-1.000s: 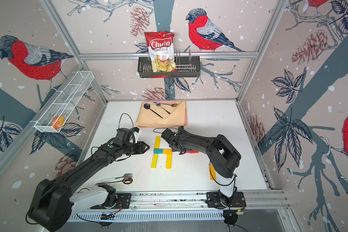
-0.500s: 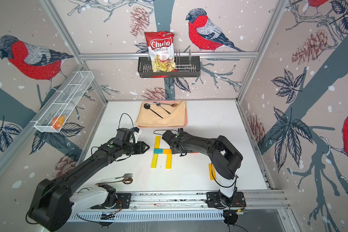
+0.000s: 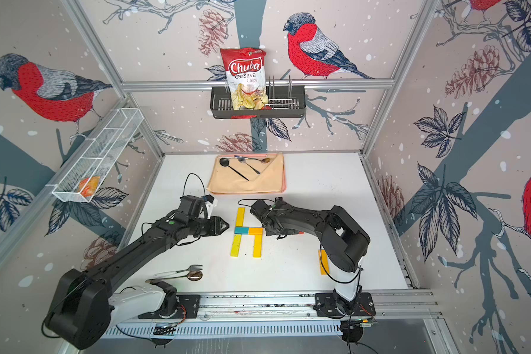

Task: Assemble the letter h with building blocks
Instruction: Adjust the building block at the center of the board.

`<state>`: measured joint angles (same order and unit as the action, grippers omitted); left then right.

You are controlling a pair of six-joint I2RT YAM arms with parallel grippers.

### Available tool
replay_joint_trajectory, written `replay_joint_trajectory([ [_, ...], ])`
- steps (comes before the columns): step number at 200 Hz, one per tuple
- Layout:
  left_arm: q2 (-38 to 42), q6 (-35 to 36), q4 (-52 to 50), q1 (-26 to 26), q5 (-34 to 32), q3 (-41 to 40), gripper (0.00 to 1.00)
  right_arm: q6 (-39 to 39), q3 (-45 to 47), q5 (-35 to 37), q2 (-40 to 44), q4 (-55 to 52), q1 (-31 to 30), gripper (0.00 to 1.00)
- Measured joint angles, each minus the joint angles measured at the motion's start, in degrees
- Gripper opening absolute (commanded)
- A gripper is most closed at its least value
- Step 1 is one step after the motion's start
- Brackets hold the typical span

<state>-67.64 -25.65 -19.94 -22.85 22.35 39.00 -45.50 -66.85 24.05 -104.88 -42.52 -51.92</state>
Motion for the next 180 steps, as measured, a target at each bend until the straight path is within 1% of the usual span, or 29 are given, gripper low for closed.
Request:
replay_joint_trajectory([
  [51, -1.11, 0.11, -0.02, -1.01, 0.55, 0.02, 0.42, -0.11, 0.07, 0.0, 0.0, 0.02, 0.15, 0.89],
  [146, -0.98, 0.11, -0.02, -1.11, 0.5, 0.02, 0.42, -1.14, 0.07, 0.0, 0.07, 0.02, 0.26, 0.88],
  [180, -0.96, 0.11, -0.02, -1.14, 0.48, 0.02, 0.42, -1.14, 0.07, 0.0, 0.26, 0.0, 0.22, 0.89],
])
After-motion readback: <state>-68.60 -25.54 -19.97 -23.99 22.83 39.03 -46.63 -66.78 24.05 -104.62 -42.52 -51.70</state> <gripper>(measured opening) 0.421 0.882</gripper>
